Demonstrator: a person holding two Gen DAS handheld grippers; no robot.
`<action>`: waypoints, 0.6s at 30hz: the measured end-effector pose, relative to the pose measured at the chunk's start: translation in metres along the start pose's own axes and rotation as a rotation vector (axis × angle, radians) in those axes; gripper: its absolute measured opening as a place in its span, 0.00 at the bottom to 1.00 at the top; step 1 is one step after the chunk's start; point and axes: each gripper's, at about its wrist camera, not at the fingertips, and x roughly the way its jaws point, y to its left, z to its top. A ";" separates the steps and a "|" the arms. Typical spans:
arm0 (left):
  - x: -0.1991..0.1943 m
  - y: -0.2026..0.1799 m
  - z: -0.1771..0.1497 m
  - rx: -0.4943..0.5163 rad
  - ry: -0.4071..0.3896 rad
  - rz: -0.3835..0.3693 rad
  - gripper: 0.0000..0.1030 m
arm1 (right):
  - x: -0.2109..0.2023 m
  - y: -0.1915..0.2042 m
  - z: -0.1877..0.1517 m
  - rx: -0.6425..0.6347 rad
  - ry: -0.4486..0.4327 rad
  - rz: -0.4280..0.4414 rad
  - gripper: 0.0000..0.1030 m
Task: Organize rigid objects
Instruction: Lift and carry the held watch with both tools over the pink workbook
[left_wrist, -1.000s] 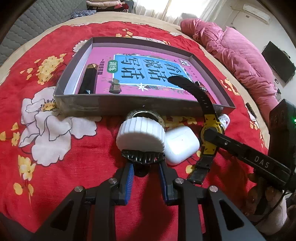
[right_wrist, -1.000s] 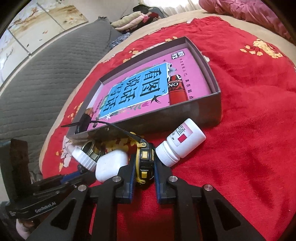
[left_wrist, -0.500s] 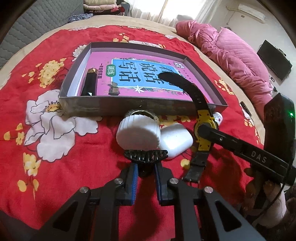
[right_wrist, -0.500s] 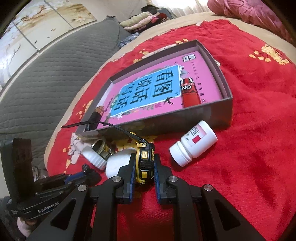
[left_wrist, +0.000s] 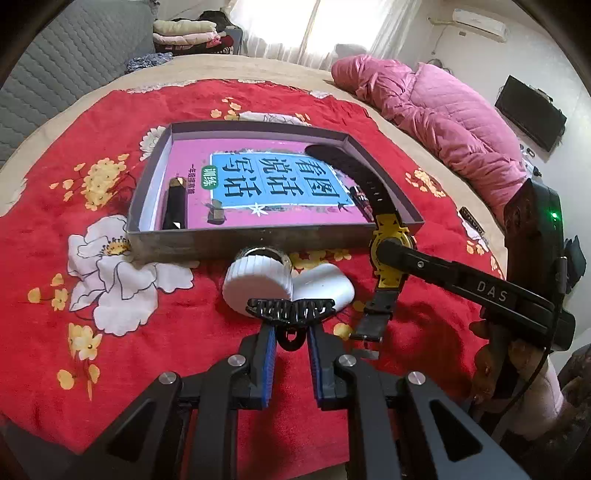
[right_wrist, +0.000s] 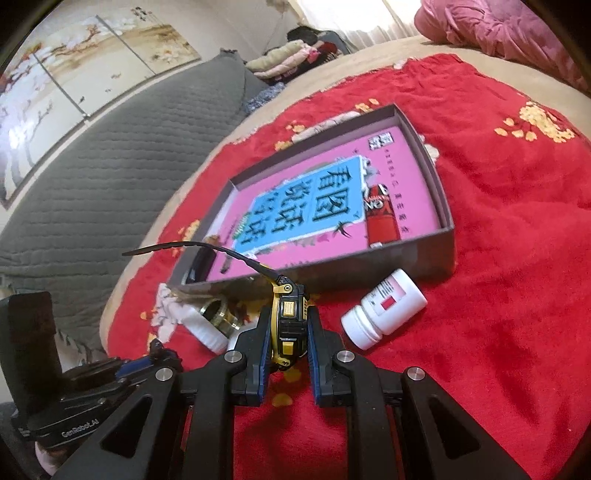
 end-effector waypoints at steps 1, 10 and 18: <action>-0.001 0.000 0.001 -0.001 -0.006 0.004 0.16 | -0.001 0.001 0.001 -0.005 -0.008 0.008 0.17; -0.015 -0.002 0.010 0.011 -0.055 0.045 0.16 | -0.013 0.008 0.010 -0.053 -0.063 0.020 0.17; -0.016 -0.003 0.013 0.014 -0.057 0.064 0.16 | -0.019 0.016 0.013 -0.097 -0.092 0.009 0.17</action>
